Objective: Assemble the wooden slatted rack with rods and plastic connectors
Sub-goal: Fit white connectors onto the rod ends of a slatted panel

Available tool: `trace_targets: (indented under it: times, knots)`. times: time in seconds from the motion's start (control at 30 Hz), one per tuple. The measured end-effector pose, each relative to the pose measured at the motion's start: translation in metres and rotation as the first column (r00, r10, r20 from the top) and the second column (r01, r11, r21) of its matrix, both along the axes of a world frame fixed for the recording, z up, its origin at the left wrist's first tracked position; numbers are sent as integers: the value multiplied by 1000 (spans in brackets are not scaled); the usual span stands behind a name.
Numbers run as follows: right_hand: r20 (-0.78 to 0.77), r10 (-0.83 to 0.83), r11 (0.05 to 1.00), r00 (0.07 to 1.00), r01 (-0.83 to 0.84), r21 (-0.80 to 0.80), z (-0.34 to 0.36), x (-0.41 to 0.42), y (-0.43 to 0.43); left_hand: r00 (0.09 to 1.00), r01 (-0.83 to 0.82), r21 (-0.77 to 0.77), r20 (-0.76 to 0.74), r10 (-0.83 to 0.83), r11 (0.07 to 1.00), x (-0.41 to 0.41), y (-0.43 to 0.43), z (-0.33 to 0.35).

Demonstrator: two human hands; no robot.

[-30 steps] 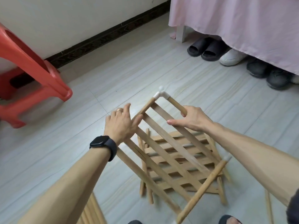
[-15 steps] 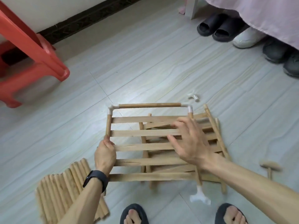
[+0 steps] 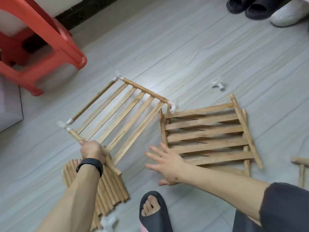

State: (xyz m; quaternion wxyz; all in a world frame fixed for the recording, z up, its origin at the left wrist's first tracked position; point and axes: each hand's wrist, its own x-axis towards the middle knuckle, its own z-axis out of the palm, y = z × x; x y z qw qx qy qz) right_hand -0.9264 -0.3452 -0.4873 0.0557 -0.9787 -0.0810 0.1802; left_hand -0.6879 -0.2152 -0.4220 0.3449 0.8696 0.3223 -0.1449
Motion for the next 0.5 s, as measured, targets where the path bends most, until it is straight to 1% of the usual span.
trace_targets:
  times: [0.03, 0.07, 0.1, 0.17, 0.27, 0.33, 0.4, 0.47, 0.5]
  knots:
    - [-96, 30, 996, 995, -37, -79, -3, 10, 5, 1000, -18, -27, -7, 18, 999, -4, -7, 4]
    - [-159, 26, 988, 987, -50, -149, -7, 16, 5, 1000, -17, -55, -15, 17, 998, -5, -11, 5]
    - [-191, 4, 981, 982, -41, -192, -11, 18, 3, 1000, -16, -81, -23, 14, 997, -6, -13, 3]
    - [-183, -62, 982, 981, 27, -189, -16, 10, -6, 999, -18, -106, -30, 15, 994, -3, -14, -6]
    - [-203, -199, 973, 959, 168, -161, -17, -23, -30, 997, 25, -77, -65, -30, 997, -4, -20, -18]
    - [-181, -296, 949, 938, 267, -169, -19, -53, -50, 993, 82, -62, -81, -87, 995, -11, -26, -27]
    - [-113, -384, 913, 917, 359, -192, -21, -82, -74, 982, 158, -38, -98, -161, 987, -20, -32, -37]
    - [-74, -439, 886, 895, 417, -203, -20, -108, -97, 967, 232, -42, -100, -236, 972, -29, -39, -47]
    - [-23, -458, 873, 889, 445, -199, -20, -122, -107, 958, 266, -55, -93, -270, 962, -33, -43, -52]
